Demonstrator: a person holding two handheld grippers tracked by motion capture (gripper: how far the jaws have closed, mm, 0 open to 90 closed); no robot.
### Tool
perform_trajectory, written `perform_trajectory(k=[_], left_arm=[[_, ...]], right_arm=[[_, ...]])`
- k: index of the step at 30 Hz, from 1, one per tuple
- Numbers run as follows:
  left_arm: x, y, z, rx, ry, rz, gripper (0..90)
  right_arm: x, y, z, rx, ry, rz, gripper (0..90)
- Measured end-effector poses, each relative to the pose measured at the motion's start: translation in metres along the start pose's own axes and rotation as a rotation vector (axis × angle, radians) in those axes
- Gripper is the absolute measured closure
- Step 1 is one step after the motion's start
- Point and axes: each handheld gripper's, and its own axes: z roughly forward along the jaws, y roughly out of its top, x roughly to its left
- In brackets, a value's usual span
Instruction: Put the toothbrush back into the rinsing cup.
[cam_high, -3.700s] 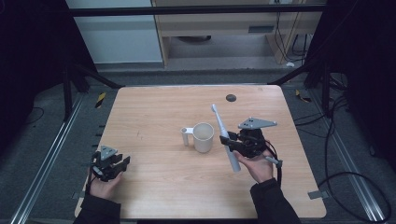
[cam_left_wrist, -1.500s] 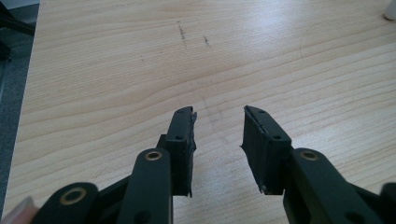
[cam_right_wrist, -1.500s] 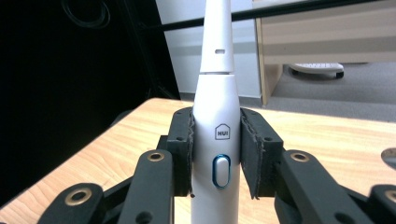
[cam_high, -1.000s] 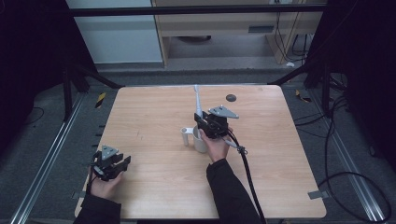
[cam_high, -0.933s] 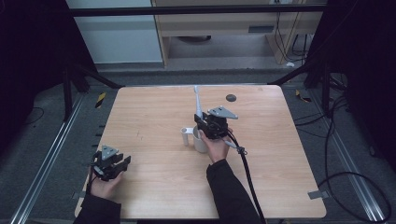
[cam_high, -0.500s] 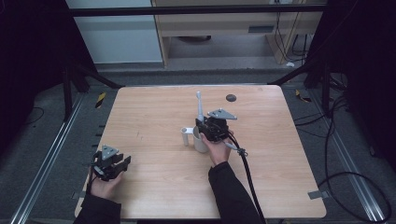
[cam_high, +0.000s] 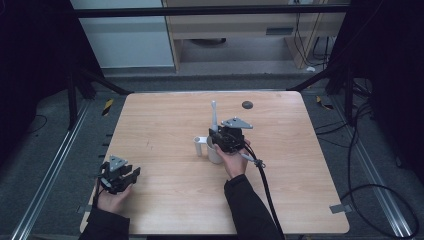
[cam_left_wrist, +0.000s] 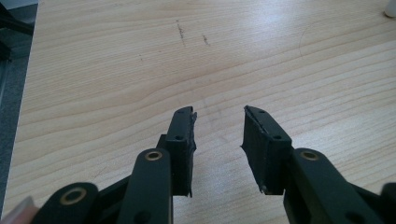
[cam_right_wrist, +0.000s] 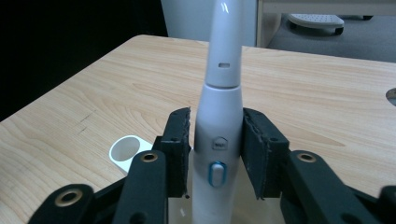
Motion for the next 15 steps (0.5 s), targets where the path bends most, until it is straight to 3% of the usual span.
perform_trajectory(k=[7,15], left_arm=[[0.0,0.0,0.0,-0.001,0.001,0.001,63.2],[0.0,0.0,0.0,0.0,0.002,0.002,63.2]], right_arm=[[-0.001,0.004,-0.009,-0.013,-0.006,-0.026,51.9],[-0.006,0.008,-0.034,-0.016,-0.002,-0.049,44.6]])
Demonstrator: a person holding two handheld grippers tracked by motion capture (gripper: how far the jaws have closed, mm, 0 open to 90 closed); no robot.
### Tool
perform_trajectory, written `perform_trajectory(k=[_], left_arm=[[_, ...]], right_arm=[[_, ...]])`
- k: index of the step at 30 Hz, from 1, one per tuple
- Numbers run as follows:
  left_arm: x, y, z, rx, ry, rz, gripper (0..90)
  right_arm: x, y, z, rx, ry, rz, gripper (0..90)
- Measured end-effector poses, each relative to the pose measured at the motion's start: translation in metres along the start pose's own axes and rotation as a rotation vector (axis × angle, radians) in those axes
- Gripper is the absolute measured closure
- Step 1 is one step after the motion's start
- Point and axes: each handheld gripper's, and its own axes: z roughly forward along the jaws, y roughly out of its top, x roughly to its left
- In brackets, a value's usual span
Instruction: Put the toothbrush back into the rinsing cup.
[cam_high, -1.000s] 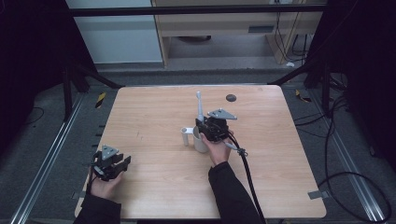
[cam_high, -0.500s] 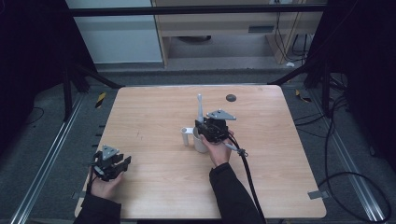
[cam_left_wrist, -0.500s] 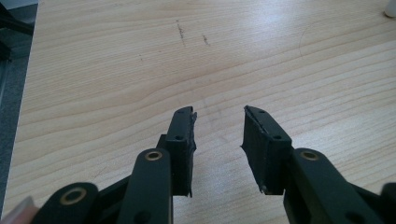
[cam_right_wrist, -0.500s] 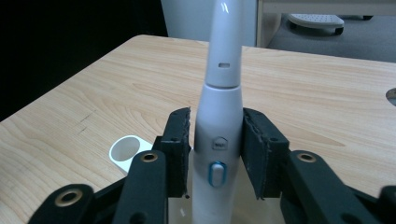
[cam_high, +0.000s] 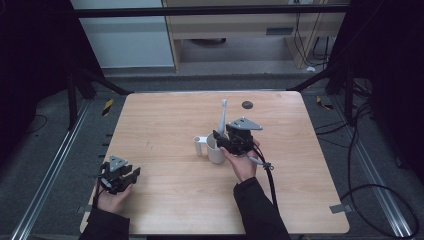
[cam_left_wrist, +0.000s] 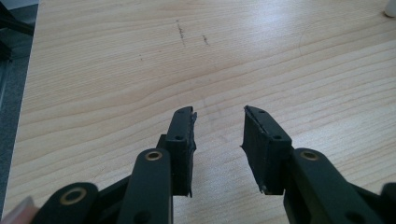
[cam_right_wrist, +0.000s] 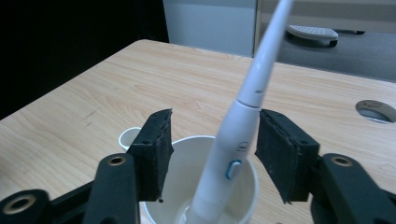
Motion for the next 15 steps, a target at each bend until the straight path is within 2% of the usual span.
perform_trajectory(k=[5,10,15], left_arm=[[0.0,0.0,0.0,0.0,0.001,0.001,63.0],[-0.001,0.0,0.0,0.002,0.001,0.002,62.7],[-0.002,0.0,0.0,0.001,-0.002,0.004,61.9]], right_arm=[[-0.006,-0.002,-0.023,-0.011,0.002,-0.012,36.4],[-0.016,-0.011,-0.048,0.007,0.031,-0.003,29.4],[-0.029,-0.019,-0.068,0.02,0.031,0.016,24.4]])
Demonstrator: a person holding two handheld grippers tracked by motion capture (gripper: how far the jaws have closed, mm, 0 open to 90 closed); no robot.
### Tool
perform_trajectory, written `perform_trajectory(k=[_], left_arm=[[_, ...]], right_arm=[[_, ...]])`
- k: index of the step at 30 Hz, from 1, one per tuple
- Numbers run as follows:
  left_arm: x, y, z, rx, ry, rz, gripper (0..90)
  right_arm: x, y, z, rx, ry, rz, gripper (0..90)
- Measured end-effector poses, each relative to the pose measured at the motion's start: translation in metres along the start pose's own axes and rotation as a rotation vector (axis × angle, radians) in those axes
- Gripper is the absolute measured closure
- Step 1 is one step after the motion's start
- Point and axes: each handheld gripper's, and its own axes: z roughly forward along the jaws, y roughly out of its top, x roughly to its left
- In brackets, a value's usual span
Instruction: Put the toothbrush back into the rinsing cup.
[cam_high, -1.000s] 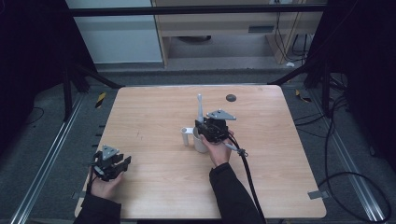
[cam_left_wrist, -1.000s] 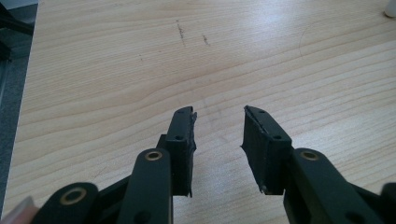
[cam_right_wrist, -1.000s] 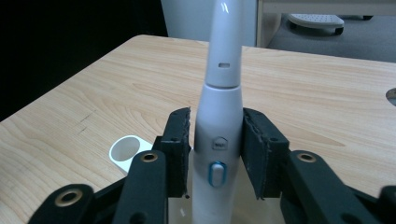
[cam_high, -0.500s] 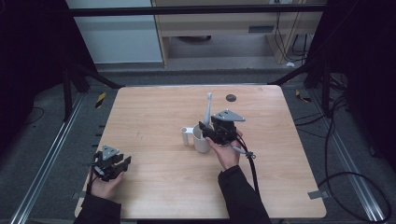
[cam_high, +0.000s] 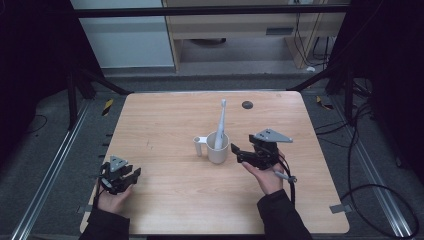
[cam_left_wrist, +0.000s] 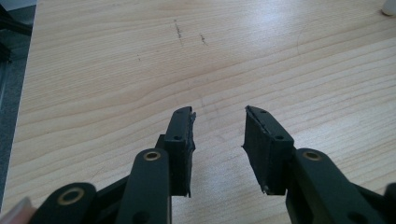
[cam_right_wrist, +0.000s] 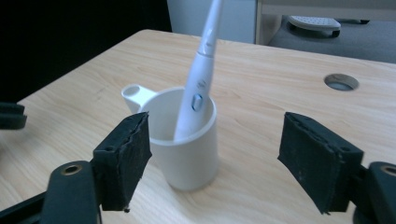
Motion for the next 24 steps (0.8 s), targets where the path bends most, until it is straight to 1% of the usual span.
perform_trajectory(k=[4,10,11,12,15,20,24], left_arm=[[0.0,0.0,0.001,0.002,-0.002,0.002,61.1],[0.0,-0.001,0.002,0.002,-0.009,0.001,58.2],[0.0,-0.001,0.002,0.002,-0.009,0.001,57.7],[0.0,-0.001,0.003,0.003,-0.009,0.003,57.1],[0.0,-0.001,0.003,0.003,-0.01,0.005,55.7],[0.0,-0.002,0.004,0.005,-0.011,0.007,53.2],[0.0,-0.002,0.004,0.005,-0.013,0.008,50.7]], right_arm=[[-0.012,-0.013,-0.014,0.035,-0.024,-0.006,21.4],[-0.031,-0.041,-0.033,0.093,-0.062,-0.007,19.9],[-0.031,-0.041,-0.033,0.093,-0.062,-0.007,19.9],[-0.039,-0.052,-0.04,0.116,-0.077,-0.003,19.3],[-0.046,-0.062,-0.047,0.137,-0.096,-0.001,18.6],[-0.058,-0.077,-0.06,0.154,-0.125,0.018,18.1],[-0.068,-0.085,-0.067,0.159,-0.159,0.032,18.0]])
